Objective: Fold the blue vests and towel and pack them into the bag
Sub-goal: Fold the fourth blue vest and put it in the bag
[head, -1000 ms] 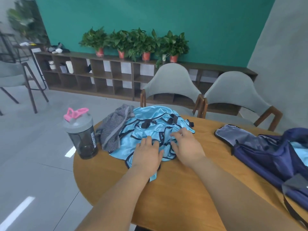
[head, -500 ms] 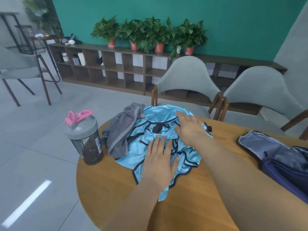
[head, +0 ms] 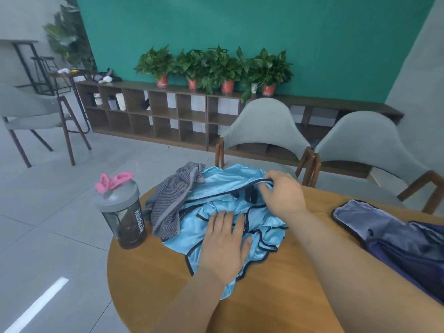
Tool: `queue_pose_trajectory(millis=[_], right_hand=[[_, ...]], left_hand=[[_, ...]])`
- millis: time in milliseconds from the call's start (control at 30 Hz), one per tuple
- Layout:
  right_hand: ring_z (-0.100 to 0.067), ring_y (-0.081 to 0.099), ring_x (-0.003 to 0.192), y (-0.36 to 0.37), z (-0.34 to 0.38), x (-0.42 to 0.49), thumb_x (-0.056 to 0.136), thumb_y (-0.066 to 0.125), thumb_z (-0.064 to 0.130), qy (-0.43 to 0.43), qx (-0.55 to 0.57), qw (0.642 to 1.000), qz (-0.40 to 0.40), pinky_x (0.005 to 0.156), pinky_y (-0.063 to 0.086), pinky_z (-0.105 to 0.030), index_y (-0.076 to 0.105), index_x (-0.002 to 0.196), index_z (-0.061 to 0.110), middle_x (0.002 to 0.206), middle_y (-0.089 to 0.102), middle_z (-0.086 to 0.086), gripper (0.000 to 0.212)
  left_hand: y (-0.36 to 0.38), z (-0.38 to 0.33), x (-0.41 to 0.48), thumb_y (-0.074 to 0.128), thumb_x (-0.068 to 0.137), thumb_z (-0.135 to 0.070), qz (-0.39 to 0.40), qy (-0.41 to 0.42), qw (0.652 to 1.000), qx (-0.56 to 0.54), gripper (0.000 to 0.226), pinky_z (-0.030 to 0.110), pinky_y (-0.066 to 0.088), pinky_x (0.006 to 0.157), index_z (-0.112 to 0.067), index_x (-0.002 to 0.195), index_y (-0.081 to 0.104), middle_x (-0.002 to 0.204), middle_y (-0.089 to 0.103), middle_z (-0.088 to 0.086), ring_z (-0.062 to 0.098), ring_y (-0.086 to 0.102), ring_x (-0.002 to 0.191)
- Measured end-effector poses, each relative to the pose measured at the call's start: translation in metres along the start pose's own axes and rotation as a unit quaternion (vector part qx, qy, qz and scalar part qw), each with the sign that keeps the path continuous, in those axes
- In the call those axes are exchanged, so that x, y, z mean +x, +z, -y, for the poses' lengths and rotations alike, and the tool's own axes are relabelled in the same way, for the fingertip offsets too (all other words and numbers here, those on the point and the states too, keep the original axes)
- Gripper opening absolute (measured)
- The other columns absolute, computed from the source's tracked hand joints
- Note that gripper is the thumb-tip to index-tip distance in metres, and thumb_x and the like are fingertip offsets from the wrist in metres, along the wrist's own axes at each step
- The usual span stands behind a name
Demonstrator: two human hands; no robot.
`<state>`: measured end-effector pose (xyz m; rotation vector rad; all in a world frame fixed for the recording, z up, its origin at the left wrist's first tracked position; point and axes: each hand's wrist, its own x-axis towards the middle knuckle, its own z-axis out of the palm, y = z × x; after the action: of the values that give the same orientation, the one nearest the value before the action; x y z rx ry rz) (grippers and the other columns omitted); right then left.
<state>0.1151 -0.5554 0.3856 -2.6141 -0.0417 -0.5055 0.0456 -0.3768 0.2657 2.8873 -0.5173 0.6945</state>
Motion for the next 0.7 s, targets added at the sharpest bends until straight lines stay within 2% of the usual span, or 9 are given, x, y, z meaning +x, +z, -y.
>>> queue_pose_trajectory(millis=[100, 267, 333, 400, 467, 533, 600, 667, 700], right_hand=[[-0.023, 0.062, 0.075, -0.038, -0.001, -0.003, 0.103, 0.053, 0.032, 0.031, 0.074, 0.997, -0.023, 0.071, 0.052, -0.042, 0.055, 0.099, 0.026, 0.079, 0.067, 0.0, 0.007], [-0.015, 0.059, 0.077, -0.094, -0.003, -0.016, 0.108, 0.047, 0.032, 0.062, 0.189, 0.975, -0.097, 0.067, 0.046, -0.036, 0.056, 0.105, 0.022, 0.088, 0.065, 0.003, 0.013], [-0.017, 0.057, 0.077, -0.113, -0.007, -0.023, 0.107, 0.047, 0.033, 0.063, 0.221, 0.967, -0.113, 0.066, 0.043, -0.032, 0.056, 0.103, 0.021, 0.088, 0.064, 0.001, 0.015], [-0.015, 0.055, 0.076, -0.131, -0.01, -0.033, 0.108, 0.046, 0.032, 0.065, 0.244, 0.96, -0.122, 0.065, 0.043, -0.03, 0.056, 0.104, 0.02, 0.089, 0.064, -0.001, 0.017], [-0.012, 0.057, 0.08, -0.148, -0.016, -0.044, 0.108, 0.044, 0.03, 0.063, 0.258, 0.955, -0.135, 0.067, 0.044, -0.027, 0.057, 0.105, 0.021, 0.093, 0.064, 0.001, 0.017], [-0.014, 0.06, 0.09, -0.163, -0.025, -0.054, 0.108, 0.043, 0.028, 0.062, 0.281, 0.946, -0.151, 0.074, 0.047, -0.03, 0.06, 0.103, 0.023, 0.097, 0.066, 0.002, 0.019], [-0.018, 0.064, 0.098, -0.176, -0.039, -0.063, 0.108, 0.043, 0.03, 0.081, 0.301, 0.937, -0.159, 0.086, 0.051, -0.037, 0.064, 0.105, 0.023, 0.102, 0.069, 0.002, 0.022], [-0.021, 0.067, 0.101, -0.188, -0.056, -0.076, 0.106, 0.045, 0.031, 0.109, 0.326, 0.925, -0.161, 0.091, 0.053, -0.041, 0.069, 0.104, 0.022, 0.103, 0.073, -0.001, 0.026], [-0.023, 0.069, 0.1, -0.194, -0.063, -0.083, 0.104, 0.047, 0.03, 0.121, 0.344, 0.917, -0.16, 0.091, 0.053, -0.041, 0.071, 0.102, 0.02, 0.102, 0.074, -0.004, 0.027]], left_hand=[[-0.009, -0.004, 0.0, 0.033, 0.111, -0.052, -0.017, 0.011, 1.0, 0.016, 0.057, 0.056, 0.032, 0.122, -0.015, 0.153, 0.046, 0.149, 0.048, 0.018, 0.037, 0.042, 0.141], [-0.054, -0.027, 0.021, 0.052, 0.104, -0.045, -0.107, -0.096, 0.988, -0.063, 0.06, 0.052, 0.041, 0.117, -0.011, 0.153, 0.042, 0.156, 0.037, 0.02, 0.039, 0.039, 0.142], [-0.071, -0.031, 0.037, 0.06, 0.099, -0.045, -0.108, -0.127, 0.983, -0.075, 0.071, 0.05, 0.035, 0.122, -0.012, 0.156, 0.034, 0.159, 0.034, 0.017, 0.037, 0.034, 0.148], [-0.085, -0.034, 0.051, 0.065, 0.096, -0.049, -0.054, -0.13, 0.987, -0.083, 0.08, 0.047, 0.034, 0.122, -0.015, 0.159, 0.029, 0.152, 0.045, 0.009, 0.032, 0.039, 0.145], [-0.093, -0.041, 0.058, 0.062, 0.099, -0.047, 0.032, -0.129, 0.985, -0.107, 0.059, 0.043, 0.047, 0.106, -0.019, 0.148, 0.043, 0.122, 0.064, 0.004, 0.029, 0.059, 0.12], [-0.097, -0.051, 0.06, 0.055, 0.105, -0.036, 0.07, -0.147, 0.974, -0.155, 0.021, 0.043, 0.056, 0.083, -0.018, 0.116, 0.056, 0.095, 0.065, 0.002, 0.029, 0.065, 0.091], [-0.1, -0.059, 0.062, 0.048, 0.108, -0.027, 0.035, -0.182, 0.957, -0.222, 0.011, 0.043, 0.052, 0.068, -0.016, 0.103, 0.051, 0.088, 0.059, 0.004, 0.028, 0.058, 0.077], [-0.108, -0.067, 0.067, 0.045, 0.109, -0.021, -0.021, -0.229, 0.917, -0.325, 0.003, 0.042, 0.048, 0.063, -0.018, 0.11, 0.046, 0.084, 0.057, 0.005, 0.027, 0.058, 0.073], [-0.114, -0.069, 0.071, 0.044, 0.11, -0.02, -0.04, -0.247, 0.888, -0.385, 0.006, 0.044, 0.054, 0.063, -0.018, 0.115, 0.046, 0.083, 0.058, 0.007, 0.027, 0.061, 0.071]])
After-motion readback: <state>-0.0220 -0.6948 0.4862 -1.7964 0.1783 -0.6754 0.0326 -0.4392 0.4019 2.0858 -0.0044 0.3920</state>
